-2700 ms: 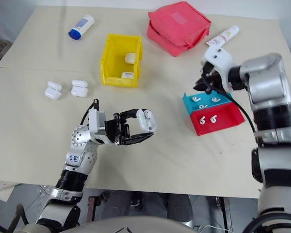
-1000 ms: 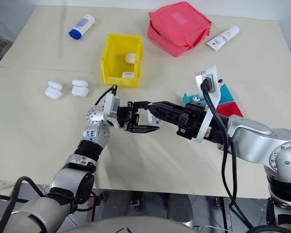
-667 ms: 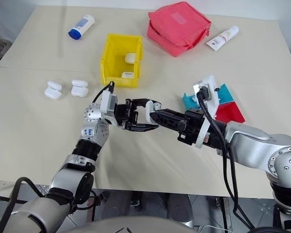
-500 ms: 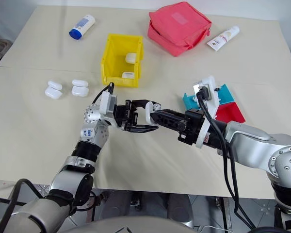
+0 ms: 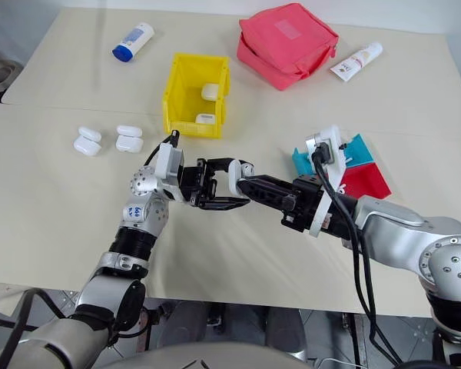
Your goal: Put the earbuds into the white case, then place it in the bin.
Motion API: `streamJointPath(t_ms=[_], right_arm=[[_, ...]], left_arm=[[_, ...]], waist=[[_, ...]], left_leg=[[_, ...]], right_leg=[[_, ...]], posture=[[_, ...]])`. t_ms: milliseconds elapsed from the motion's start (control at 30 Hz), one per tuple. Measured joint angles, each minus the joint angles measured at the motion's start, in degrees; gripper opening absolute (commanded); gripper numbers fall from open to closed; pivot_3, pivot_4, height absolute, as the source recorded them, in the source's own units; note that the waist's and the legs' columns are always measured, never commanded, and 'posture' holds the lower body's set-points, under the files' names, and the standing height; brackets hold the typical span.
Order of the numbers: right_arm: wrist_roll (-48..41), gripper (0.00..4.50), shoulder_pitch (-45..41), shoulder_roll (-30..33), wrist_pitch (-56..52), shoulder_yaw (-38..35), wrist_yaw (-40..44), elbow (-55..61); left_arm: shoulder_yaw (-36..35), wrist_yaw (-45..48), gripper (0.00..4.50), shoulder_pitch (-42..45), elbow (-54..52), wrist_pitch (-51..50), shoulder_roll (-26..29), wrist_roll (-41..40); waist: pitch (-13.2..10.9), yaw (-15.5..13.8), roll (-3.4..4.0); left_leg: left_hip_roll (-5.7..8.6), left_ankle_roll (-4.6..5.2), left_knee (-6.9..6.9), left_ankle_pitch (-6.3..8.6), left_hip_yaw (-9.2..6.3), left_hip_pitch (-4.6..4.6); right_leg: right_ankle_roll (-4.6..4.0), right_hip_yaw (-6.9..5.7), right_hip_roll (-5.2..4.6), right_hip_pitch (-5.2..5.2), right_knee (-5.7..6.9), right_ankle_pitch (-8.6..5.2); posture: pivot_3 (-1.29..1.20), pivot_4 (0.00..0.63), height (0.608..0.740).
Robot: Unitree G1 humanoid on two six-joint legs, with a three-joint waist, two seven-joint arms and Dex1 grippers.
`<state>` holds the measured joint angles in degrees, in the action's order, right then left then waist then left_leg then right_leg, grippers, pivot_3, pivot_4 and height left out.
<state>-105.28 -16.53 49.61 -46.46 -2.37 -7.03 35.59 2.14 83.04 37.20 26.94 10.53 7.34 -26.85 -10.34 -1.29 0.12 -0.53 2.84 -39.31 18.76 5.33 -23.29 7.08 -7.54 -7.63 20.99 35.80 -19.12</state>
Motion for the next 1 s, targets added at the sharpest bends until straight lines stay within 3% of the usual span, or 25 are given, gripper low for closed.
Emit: streamJointPath(t_ms=[567, 1000], right_arm=[[3.34, 0.47, 1.33, -1.4, 0.35, -0.38, 2.43, -0.52], [4.43, 0.47, 1.42, 1.67, -1.08, -1.9, 4.01, -1.28]], left_arm=[[-0.13, -1.84, 2.78, -1.43, -1.53, -1.05, 0.42, 0.09], [-1.29, -2.22, 2.78, -0.8, -1.45, 0.85, 0.89, 0.08]], waist=[[0.0, -0.03, 0.0], [0.0, -0.05, 0.0]], left_leg=[[0.01, 0.01, 0.0, 0.0, 0.0, 0.0], [0.01, 0.01, 0.0, 0.0, 0.0, 0.0]], right_leg=[[0.0, -0.01, -0.01, -0.01, -0.01, 0.0], [0.0, -0.01, -0.01, -0.01, -0.02, 0.0]], posture=[[0.0, 0.15, 0.74], [0.0, 0.15, 0.74]])
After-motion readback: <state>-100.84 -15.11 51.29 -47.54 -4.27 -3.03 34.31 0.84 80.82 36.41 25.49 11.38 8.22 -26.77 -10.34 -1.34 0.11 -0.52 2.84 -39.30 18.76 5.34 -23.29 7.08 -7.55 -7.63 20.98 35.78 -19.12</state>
